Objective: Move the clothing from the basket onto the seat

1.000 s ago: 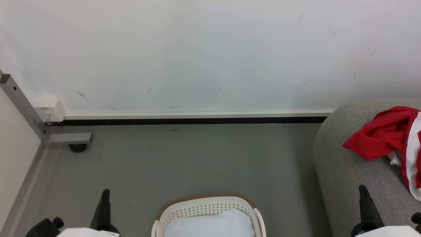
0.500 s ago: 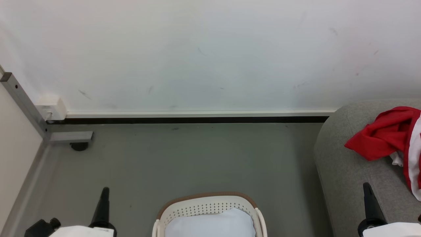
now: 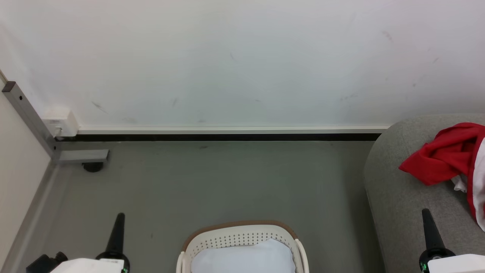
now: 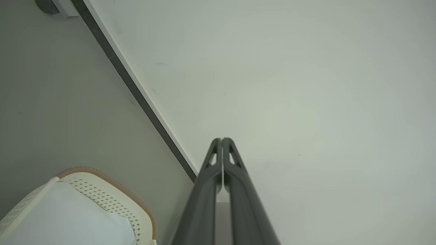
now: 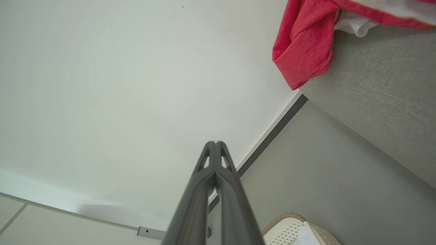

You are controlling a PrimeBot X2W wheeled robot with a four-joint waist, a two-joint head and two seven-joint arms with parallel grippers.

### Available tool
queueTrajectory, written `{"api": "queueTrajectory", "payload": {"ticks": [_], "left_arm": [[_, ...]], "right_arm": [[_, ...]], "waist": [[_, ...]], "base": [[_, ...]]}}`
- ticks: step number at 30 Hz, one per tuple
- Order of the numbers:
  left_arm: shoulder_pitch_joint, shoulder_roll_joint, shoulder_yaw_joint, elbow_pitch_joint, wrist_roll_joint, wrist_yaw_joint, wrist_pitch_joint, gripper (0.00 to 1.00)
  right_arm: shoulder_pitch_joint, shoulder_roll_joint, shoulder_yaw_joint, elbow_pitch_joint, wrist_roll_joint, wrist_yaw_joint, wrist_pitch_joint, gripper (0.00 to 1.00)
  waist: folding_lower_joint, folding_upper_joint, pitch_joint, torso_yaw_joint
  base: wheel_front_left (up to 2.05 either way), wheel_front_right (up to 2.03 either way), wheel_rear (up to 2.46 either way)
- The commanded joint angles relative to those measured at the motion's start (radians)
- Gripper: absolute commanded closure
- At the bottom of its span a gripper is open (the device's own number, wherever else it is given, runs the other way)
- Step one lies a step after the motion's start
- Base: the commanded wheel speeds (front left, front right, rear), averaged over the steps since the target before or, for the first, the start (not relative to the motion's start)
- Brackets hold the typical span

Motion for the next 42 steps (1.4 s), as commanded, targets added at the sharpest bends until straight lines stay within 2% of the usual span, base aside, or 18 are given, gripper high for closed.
{"api": "queueTrajectory", "payload": {"ticks": [1,25,42], "left_arm": [[-0.021,0.001,0.007,-0.01,-0.03,-0.004,0.009,1.0],[-0.03,-0.005,0.027,-0.015,-0.256,-0.005,0.072,1.0],[-0.034,-0.008,0.037,-0.017,-0.373,-0.006,0.104,1.0]], "right_arm": [[-0.022,-0.001,-0.009,-0.011,0.032,-0.001,0.008,1.0],[-0.029,0.003,-0.045,-0.017,0.245,-0.002,0.071,1.0],[-0.033,0.005,-0.063,-0.02,0.359,-0.002,0.106,1.0]], "waist": [[-0.0001,0.0,0.0,0.001],[-0.0001,0.0,0.008,0.012],[-0.0001,0.0,0.012,0.019]], "base": [[0.0,0.0,0.0],[0.0,0.0,0.0],[0.0,0.0,0.0]]}}
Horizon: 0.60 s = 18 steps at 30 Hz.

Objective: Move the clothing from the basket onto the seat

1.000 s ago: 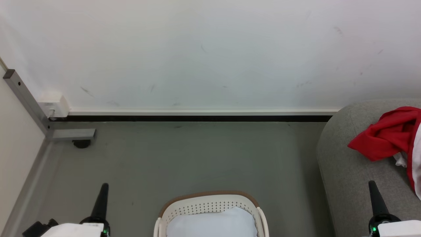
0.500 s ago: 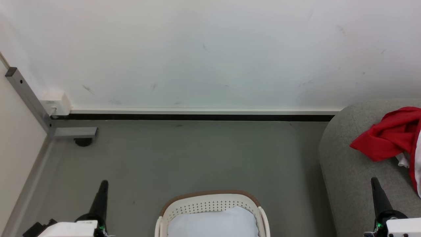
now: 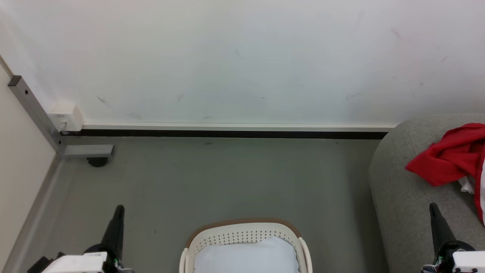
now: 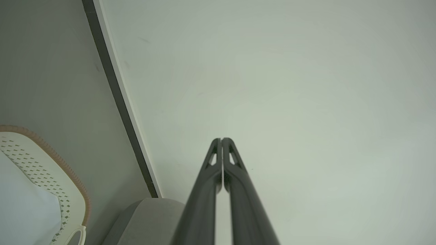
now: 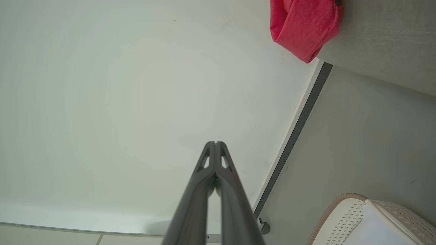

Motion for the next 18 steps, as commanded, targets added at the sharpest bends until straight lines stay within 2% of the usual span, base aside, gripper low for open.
{"api": "queueTrajectory", "payload": {"ticks": [1,11,18], "left_arm": [[-0.012,0.002,0.006,-0.005,-0.03,-0.005,0.007,1.0],[-0.015,0.0,0.011,-0.006,-0.087,-0.006,0.023,1.0],[-0.014,0.0,0.01,-0.006,-0.084,-0.006,0.023,1.0]], "right_arm": [[-0.013,0.001,-0.006,-0.008,0.025,-0.002,0.008,1.0],[-0.016,0.002,-0.016,-0.009,0.08,-0.002,0.023,1.0],[-0.016,0.002,-0.016,-0.009,0.076,-0.002,0.024,1.0]], "waist": [[0.0,0.0,0.001,0.001],[0.0,0.0,0.003,0.005],[0.0,0.0,0.003,0.005]], "base": [[0.0,0.0,0.0],[0.0,0.0,0.0],[0.0,0.0,0.0]]}}
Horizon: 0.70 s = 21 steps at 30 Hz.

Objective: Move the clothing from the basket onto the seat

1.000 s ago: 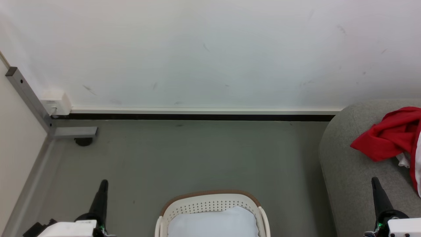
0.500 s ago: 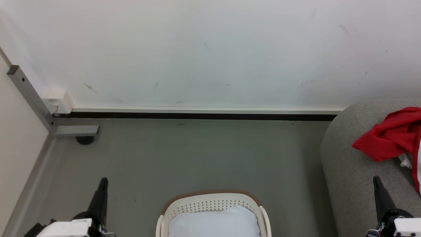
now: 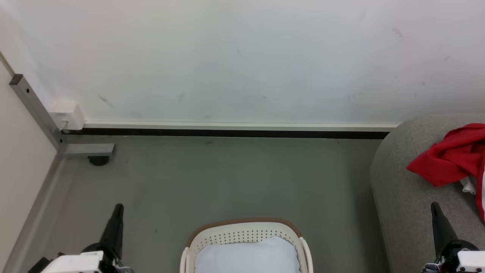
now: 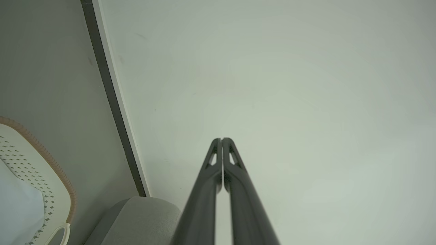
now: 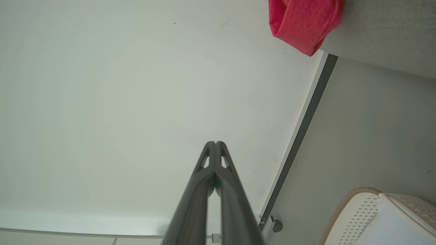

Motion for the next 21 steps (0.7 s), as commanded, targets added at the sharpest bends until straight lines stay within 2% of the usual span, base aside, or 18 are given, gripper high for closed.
{"api": "queueTrajectory", "payload": {"ticks": [1,21], "left_arm": [[-0.01,0.001,0.003,-0.003,-0.012,-0.006,0.005,1.0],[-0.009,0.001,0.003,-0.003,-0.013,-0.006,0.004,1.0]], "right_arm": [[-0.014,0.001,-0.004,-0.005,0.002,-0.002,0.003,1.0],[-0.014,0.001,-0.005,-0.005,0.001,-0.002,0.003,1.0]], "waist": [[-0.0001,-0.0001,0.0,0.0],[-0.0001,-0.0001,0.0,0.0]], "base": [[0.0,0.0,0.0],[0.0,0.0,0.0]]}}
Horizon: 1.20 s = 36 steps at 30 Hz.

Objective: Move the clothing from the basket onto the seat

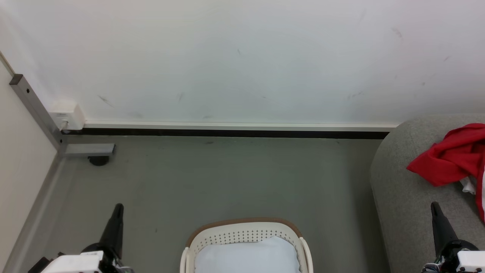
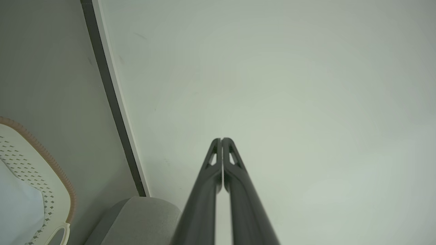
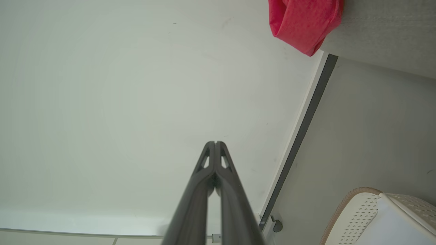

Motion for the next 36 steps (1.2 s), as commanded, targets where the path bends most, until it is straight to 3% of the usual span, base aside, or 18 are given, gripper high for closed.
{"api": "queueTrajectory", "payload": {"ticks": [1,36], "left_arm": [[-0.009,0.001,0.003,-0.003,-0.013,-0.006,0.004,1.0],[-0.009,0.002,0.003,-0.003,-0.013,-0.006,0.004,1.0]], "right_arm": [[-0.013,0.001,-0.004,-0.005,0.001,-0.002,0.003,1.0],[-0.014,0.001,-0.005,-0.005,0.0,-0.002,0.004,1.0]], "waist": [[-0.0001,0.0,0.0,0.0],[-0.0001,0.0,0.0,0.0]], "base": [[0.0,0.0,0.0],[0.0,0.0,0.0]]}}
